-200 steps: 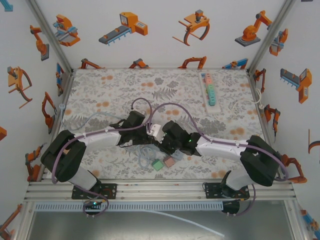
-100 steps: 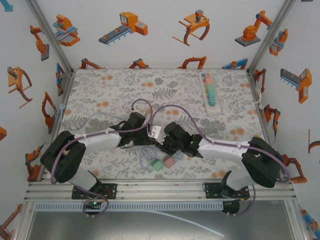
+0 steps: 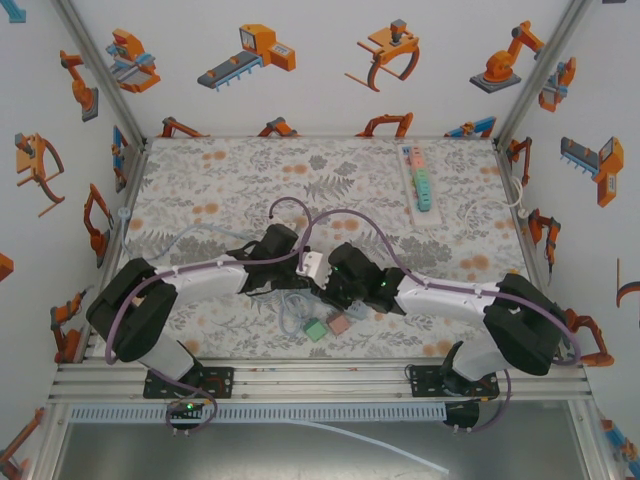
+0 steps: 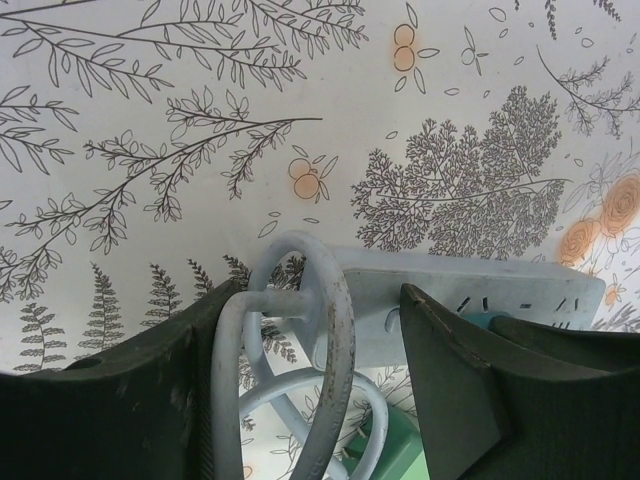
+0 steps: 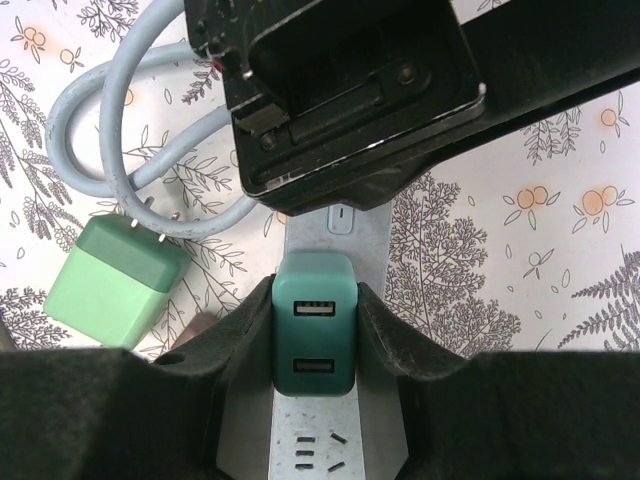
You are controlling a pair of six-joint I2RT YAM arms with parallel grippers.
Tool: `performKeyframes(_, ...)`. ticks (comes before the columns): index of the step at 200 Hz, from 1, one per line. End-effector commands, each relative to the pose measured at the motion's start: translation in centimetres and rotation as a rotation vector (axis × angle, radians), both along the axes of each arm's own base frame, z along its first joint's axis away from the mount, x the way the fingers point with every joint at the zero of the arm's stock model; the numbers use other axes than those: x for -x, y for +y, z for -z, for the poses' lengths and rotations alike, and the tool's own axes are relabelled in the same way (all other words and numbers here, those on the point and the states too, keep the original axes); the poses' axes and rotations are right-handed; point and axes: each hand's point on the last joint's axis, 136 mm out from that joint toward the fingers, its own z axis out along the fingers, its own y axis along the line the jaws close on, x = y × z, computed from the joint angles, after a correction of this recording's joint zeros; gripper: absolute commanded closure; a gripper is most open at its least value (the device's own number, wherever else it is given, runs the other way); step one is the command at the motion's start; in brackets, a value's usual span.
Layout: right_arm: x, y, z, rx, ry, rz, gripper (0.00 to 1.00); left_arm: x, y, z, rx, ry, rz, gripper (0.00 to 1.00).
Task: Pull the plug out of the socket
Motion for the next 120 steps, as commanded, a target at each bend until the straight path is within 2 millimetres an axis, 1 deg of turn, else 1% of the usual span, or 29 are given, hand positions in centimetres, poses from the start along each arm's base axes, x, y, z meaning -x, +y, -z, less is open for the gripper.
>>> performKeyframes(1, -1.9, 2.5, -7.5, -0.249, -0.095, 0.007, 0.98, 7.1, 6.6, 9.2, -0.370, 0.250, 0.076, 0.41)
performKeyframes(33, -2.6, 1.5, -6.9, -0.238, -0.085, 0.050, 0.98, 7.2, 6.5, 9.3, -0.382, 0.240, 0.085, 0.42)
performKeyframes(64, -3.1, 0.6, -5.6, -0.141, -0.089, 0.080, 0.98, 7.7, 6.0, 9.4, -0.386, 0.250, 0.122, 0.42)
performKeyframes(86, -2.8, 0.8, -5.8, -0.163, -0.086, 0.061, 0.98, 8.6, 4.6, 9.0, -0.360, 0.262, 0.169, 0.42)
performKeyframes(95, -2.6, 0.9, -5.6, -0.164, -0.082, 0.052, 0.98, 8.9, 4.2, 8.7, -0.339, 0.260, 0.181, 0.42)
performKeyframes(120, -2.9, 0.8, -5.2, -0.156, -0.083, 0.065, 0.98, 9.6, 4.0, 8.6, -0.312, 0.266, 0.208, 0.41)
